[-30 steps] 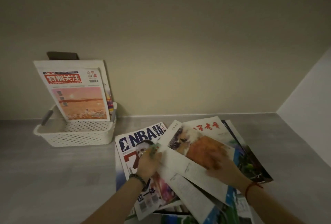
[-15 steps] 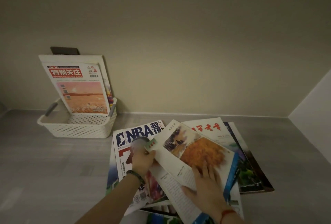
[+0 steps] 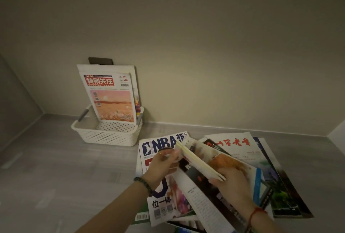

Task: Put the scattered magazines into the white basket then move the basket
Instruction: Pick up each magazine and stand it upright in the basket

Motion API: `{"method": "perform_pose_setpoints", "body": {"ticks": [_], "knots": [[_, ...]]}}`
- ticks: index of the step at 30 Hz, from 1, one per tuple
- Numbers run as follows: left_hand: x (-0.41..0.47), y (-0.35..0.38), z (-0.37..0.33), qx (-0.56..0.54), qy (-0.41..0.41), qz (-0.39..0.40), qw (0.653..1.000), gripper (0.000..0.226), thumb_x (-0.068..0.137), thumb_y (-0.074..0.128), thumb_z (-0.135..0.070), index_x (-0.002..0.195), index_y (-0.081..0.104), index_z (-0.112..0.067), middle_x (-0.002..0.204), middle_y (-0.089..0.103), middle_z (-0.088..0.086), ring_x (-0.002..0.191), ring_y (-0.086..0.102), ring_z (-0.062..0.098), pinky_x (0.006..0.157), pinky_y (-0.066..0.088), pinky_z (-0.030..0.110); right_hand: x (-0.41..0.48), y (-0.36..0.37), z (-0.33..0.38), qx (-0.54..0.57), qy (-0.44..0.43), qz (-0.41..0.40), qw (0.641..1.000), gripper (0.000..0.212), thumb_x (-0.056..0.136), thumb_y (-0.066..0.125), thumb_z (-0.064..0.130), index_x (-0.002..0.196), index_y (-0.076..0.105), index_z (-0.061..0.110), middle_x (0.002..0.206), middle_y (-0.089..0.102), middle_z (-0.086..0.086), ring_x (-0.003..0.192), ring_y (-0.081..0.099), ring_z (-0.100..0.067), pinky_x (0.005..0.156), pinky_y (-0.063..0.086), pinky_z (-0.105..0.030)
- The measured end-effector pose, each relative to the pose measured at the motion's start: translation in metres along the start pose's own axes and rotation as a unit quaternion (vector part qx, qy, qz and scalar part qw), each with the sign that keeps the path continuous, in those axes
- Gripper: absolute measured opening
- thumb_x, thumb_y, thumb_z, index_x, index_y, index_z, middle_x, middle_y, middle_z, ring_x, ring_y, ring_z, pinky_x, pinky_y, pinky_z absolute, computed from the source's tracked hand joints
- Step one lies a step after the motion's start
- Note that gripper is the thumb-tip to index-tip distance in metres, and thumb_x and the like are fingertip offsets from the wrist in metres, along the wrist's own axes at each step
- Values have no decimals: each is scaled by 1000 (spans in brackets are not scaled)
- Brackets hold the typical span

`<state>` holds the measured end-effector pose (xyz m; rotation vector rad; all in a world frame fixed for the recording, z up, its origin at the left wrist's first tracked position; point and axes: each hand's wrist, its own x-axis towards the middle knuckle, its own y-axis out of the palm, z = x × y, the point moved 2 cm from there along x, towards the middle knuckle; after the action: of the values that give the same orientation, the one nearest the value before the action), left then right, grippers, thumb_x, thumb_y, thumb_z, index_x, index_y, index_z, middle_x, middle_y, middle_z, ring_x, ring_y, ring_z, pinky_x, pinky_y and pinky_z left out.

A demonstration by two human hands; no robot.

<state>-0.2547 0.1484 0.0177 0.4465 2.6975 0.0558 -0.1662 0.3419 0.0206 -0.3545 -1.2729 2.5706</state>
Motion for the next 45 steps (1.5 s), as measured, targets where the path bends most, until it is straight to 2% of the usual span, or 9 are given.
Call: {"method": "perform_pose_setpoints", "body": {"ticks": [5,10,14,17,22,24,31,38,45], "knots": [[-14,-14,8,15,-55,68,996,21,85,52,-44,100,52,-30,106,57,-2,97,60,16,63,54,19,-1,-2,7,-44,9,105,993,36,79,62,41,47,55,24,54,63,4,56,65,-8,58,48,-22],[-20,-32,-1,48,-52,80,994,25,87,47,-48,102,53,-29,110,55,-3,99,59,14,73,50,21,-2,-7,14,-38,39,66,996,21,71,70,38,79,71,19,82,72,0,78,66,-13,79,54,-30],[-20,-53,-15,59,-34,85,994,22,88,47,-43,97,57,-25,104,61,-4,95,59,12,75,48,24,1,-24,37,-48,0,68,996,16,74,69,34,68,67,19,67,67,4,65,64,-9,65,52,-20],[-18,-71,-30,62,-29,83,994,27,88,46,-44,103,52,-22,103,59,-4,96,56,13,76,47,23,12,-52,79,-66,-60,31,996,41,80,66,24,44,46,26,38,49,8,39,46,0,47,39,-8],[-10,-101,-60,80,20,92,992,49,86,43,-52,127,42,-26,126,51,-5,117,50,18,90,44,30,26,-91,159,104,-171,-19,980,9,76,69,8,67,70,7,57,67,2,50,57,-3,49,41,-8],[-7,-115,-80,49,63,113,990,38,87,38,-52,117,51,-33,116,59,-13,110,55,12,89,46,29,35,-88,186,239,-173,-23,955,9,79,63,6,76,71,8,65,71,-2,56,63,-8,54,49,-14],[16,-207,-162,23,205,13,978,14,92,45,-28,97,56,-35,101,65,-16,85,65,1,63,57,17,91,-26,255,317,-120,-119,933,20,87,55,8,105,64,3,100,67,-9,88,63,-25,87,50,-38],[64,-296,-231,153,271,-181,933,17,82,63,-25,94,68,-14,82,68,-5,71,65,5,52,53,11,162,27,318,259,-111,-151,948,22,86,57,8,102,64,-5,107,67,-23,93,64,-35,82,49,-39],[123,-332,-188,91,195,-217,952,26,87,56,-11,109,62,0,109,67,17,99,64,29,86,53,40,203,85,317,252,-49,-148,955,17,78,68,14,72,68,-2,76,70,-22,64,61,-31,65,57,-36]]}}
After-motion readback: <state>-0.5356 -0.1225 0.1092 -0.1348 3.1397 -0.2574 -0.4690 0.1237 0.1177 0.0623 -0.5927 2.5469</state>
